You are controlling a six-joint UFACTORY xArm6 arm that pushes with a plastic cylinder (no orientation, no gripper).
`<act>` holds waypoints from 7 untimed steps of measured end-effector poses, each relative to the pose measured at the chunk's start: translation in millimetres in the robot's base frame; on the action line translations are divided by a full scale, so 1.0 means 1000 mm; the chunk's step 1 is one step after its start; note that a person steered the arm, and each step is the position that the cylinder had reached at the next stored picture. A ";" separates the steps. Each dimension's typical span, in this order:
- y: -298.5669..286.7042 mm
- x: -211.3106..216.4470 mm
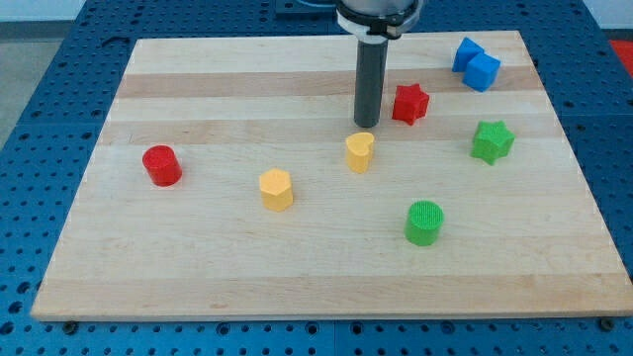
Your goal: Place the red star towards the bottom right side of the blue cube
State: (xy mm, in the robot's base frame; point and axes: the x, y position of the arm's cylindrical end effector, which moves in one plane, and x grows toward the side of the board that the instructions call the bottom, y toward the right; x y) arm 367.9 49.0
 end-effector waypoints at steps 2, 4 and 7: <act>0.043 -0.009; 0.095 -0.019; 0.158 -0.028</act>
